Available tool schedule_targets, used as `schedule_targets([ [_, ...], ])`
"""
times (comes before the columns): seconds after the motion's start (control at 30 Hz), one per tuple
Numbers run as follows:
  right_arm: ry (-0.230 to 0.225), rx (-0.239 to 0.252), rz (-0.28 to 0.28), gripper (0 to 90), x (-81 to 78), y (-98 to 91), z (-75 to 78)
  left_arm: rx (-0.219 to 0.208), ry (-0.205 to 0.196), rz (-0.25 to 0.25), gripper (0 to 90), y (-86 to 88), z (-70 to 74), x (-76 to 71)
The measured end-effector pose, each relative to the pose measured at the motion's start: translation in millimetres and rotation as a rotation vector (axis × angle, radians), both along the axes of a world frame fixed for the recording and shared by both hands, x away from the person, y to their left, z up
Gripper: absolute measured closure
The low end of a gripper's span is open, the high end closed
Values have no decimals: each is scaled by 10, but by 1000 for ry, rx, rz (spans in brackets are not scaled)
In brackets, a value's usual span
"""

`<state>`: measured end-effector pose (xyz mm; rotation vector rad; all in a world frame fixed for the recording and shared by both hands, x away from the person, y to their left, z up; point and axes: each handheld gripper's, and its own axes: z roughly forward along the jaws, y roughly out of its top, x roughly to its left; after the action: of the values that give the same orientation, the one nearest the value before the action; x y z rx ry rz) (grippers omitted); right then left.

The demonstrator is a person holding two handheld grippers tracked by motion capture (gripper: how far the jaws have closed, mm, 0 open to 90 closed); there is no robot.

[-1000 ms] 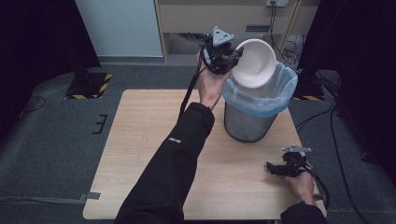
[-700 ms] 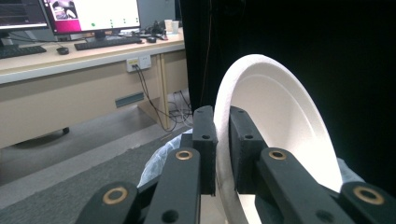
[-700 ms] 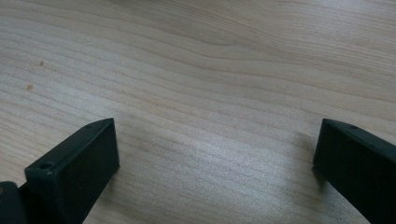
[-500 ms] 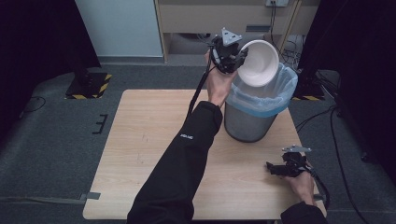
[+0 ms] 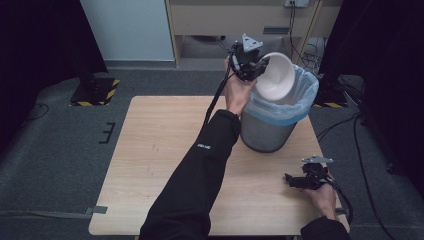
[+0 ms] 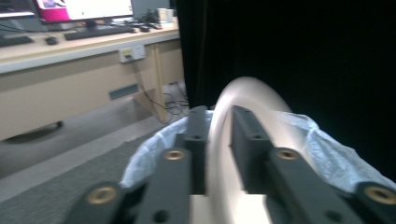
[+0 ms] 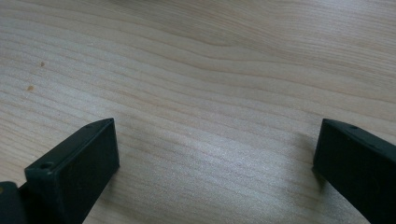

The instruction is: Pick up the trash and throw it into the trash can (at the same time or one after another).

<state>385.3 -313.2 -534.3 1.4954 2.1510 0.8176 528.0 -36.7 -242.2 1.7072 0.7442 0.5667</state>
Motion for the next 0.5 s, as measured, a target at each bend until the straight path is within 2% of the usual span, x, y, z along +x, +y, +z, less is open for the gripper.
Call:
schedule_targets([
  [0.1,-1,-2,0,3,-2,2,-1,-9,-12,-9,547,-7,-30,-4],
  [0.2,-1,-1,0,3,-3,3,-1,-20,-14,-12,436,14,-31,-36],
  [0.37,-3,-2,2,3,-3,2,-2,-44,-21,-37,336,150,-19,-157],
  [0.5,-2,-1,0,3,-6,3,-2,-46,-20,-55,280,360,-76,-342],
])
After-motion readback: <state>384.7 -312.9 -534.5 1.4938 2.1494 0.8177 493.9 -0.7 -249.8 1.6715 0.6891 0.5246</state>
